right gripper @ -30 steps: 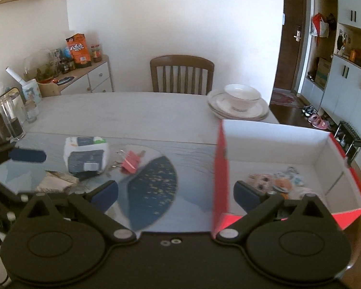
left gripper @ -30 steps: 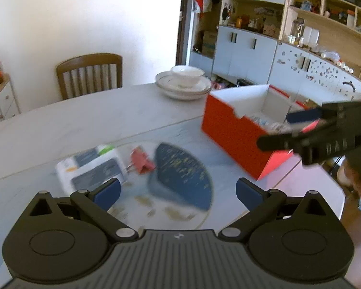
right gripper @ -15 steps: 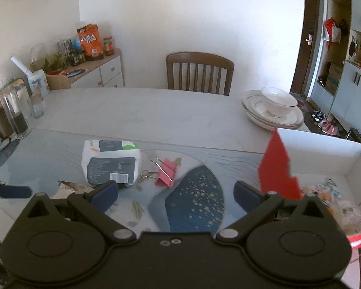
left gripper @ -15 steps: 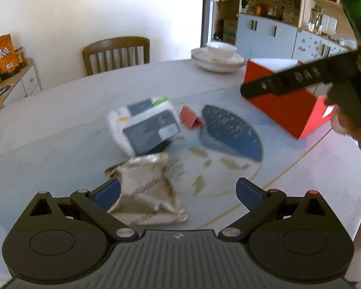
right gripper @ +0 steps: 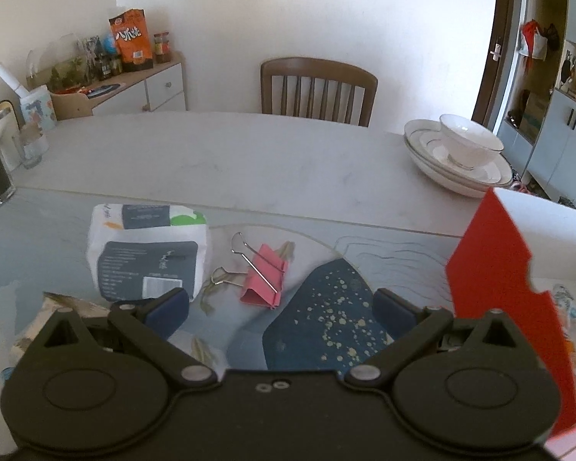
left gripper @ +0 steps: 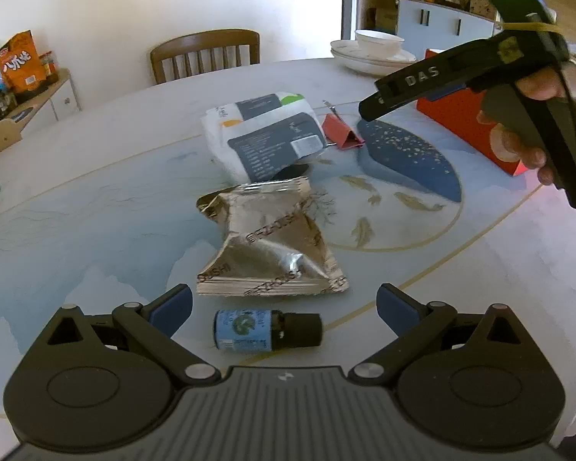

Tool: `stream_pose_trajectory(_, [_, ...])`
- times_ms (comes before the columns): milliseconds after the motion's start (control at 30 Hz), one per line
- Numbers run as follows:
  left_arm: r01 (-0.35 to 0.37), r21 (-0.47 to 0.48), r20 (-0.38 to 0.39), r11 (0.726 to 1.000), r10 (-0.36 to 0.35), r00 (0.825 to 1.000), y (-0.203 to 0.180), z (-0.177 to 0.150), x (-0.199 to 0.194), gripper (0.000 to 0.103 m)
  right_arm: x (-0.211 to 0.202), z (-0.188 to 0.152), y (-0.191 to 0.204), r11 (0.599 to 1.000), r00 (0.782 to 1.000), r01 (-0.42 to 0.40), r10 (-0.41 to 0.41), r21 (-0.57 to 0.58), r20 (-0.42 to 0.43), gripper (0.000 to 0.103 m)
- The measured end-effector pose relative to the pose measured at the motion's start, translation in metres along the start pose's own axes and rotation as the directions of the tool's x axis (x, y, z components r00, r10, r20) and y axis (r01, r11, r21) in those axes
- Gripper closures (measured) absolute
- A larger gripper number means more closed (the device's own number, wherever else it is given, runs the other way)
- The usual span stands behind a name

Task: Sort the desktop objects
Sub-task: 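Grasp the small blue bottle with the left tool while the right tool grasps the pink binder clip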

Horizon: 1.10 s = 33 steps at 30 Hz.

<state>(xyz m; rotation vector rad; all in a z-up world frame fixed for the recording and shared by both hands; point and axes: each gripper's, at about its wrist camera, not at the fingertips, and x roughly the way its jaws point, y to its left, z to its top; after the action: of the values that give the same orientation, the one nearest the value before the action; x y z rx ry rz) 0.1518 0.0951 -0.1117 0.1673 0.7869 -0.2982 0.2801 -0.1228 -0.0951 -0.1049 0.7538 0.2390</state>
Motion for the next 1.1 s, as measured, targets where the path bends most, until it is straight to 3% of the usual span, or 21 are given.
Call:
stream_pose_trajectory(533, [-0.003, -0.033, -0.019, 0.999, 0.003, 1.000, 0.009, -0.007, 0.008, 0.002, 0.067, 0.012, 0.001, 1.000, 0.998, 0.016, -0.015, 0.015, -0.060, 0.013])
stream_pose_trajectory(867, [-0.022, -0.026, -0.048, 0.999, 0.021, 0.999, 0.008, -0.009, 0.013, 0.032, 0.082, 0.012, 0.003, 0.999, 0.996, 0.000, 0.003, 0.037, -0.092, 0.030])
stream_pose_trajectory(933, [-0.024, -0.032, -0.052, 0.999, 0.022, 0.998, 0.008, -0.010, 0.013, 0.039, 0.082, 0.012, 0.003, 0.999, 0.996, -0.008, 0.011, 0.041, -0.088, 0.038])
stream_pose_trajectory(1100, [-0.023, -0.034, -0.054, 0.999, 0.021, 0.998, 0.006, -0.010, 0.011, 0.042, 0.078, 0.012, 0.007, 0.999, 0.996, -0.035, 0.038, 0.036, -0.080, 0.055])
